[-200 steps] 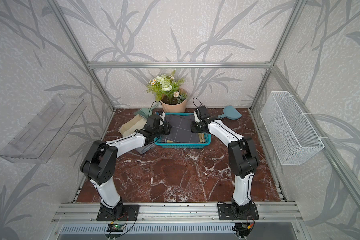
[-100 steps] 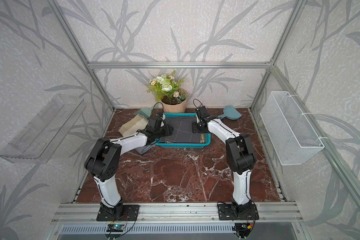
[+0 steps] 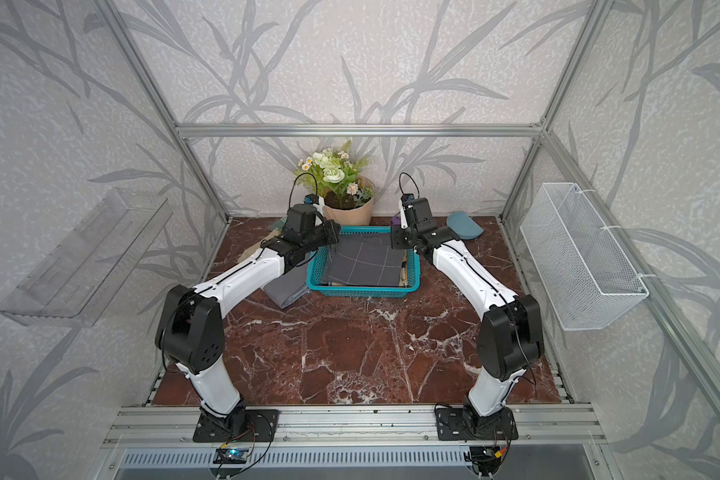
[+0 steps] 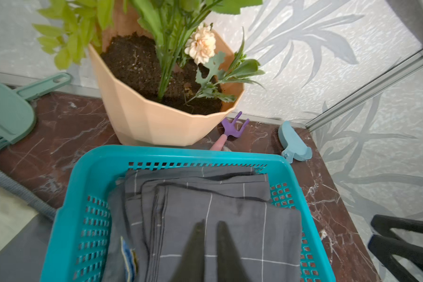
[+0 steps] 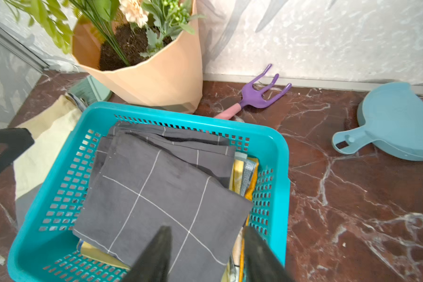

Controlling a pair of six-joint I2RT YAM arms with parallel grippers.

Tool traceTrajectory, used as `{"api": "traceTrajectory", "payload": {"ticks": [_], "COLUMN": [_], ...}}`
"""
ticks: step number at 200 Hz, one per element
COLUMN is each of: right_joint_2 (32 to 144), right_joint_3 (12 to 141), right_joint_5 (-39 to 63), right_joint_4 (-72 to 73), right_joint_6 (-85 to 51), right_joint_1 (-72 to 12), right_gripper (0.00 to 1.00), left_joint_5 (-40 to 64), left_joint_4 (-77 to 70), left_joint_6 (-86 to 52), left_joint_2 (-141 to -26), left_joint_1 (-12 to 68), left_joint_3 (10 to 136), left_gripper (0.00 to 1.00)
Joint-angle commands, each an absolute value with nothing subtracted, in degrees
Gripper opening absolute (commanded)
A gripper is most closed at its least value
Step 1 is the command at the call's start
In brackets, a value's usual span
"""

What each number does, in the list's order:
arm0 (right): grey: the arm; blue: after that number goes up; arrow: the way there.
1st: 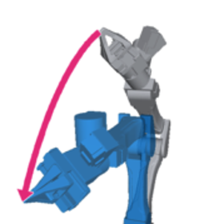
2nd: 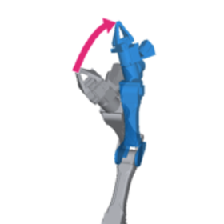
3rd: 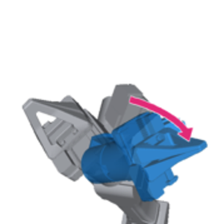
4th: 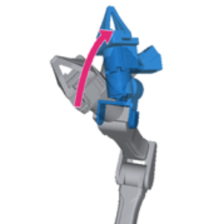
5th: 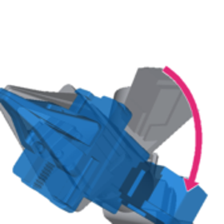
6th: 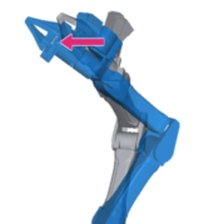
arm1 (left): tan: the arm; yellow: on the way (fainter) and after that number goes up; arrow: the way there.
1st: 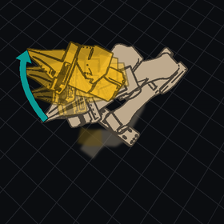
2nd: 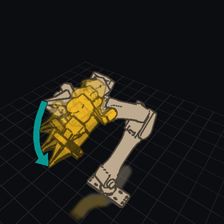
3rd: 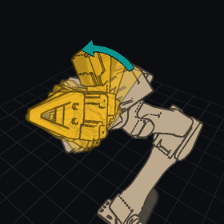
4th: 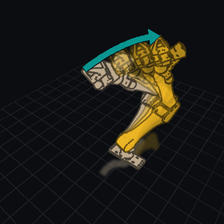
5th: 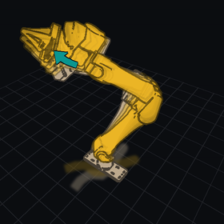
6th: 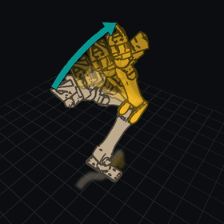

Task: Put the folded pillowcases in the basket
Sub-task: Place the pillowcase in the basket.

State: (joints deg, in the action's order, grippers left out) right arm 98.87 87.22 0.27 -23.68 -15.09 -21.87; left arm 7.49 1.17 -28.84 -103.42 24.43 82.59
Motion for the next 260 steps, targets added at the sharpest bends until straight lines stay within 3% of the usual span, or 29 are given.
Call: {"api": "traceTrajectory", "payload": {"ticks": [1, 107, 199, 211, 235, 248, 260], "right_joint_2": [102.40, 119.05, 118.72, 116.81, 111.84, 109.10, 106.64], "right_joint_3": [86.45, 89.33, 88.50, 88.59, 88.57, 88.51, 88.26], "right_joint_5": [2.13, 0.63, -1.56, -1.45, -0.81, -0.79, -1.04], "right_joint_4": [-22.70, -23.81, -25.08, -25.06, -24.73, -24.44, -24.04], "right_joint_6": [-16.71, -18.19, -17.22, -16.85, -15.98, -15.67, -15.39], "right_joint_1": [-22.41, -22.46, -22.45, -22.53, -23.13, -23.82, -24.62], "right_gripper": [0.00, 0.00, 0.03, 0.18, 0.53, 0.73, 0.76], "left_joint_5": [10.04, 3.05, 1.26, 2.20, 3.21, 3.23, 2.59], "left_joint_4": [0.09, 0.23, 0.40, 0.00, 0.61, 1.65, 2.25], "left_joint_6": [-29.51, -29.22, -28.50, -28.12, -27.51, -27.20, -27.15], "left_joint_2": [-108.07, -117.41, -116.50, -114.68, -110.57, -108.26, -105.78], "left_joint_1": [25.22, 23.57, 22.50, 22.50, 22.51, 22.59, 22.52], "left_joint_3": [84.53, 78.54, 75.41, 75.75, 77.21, 78.01, 78.16], "left_gripper": [0.00, 0.00, 0.00, 0.13, 0.57, 0.68, 0.75]}}
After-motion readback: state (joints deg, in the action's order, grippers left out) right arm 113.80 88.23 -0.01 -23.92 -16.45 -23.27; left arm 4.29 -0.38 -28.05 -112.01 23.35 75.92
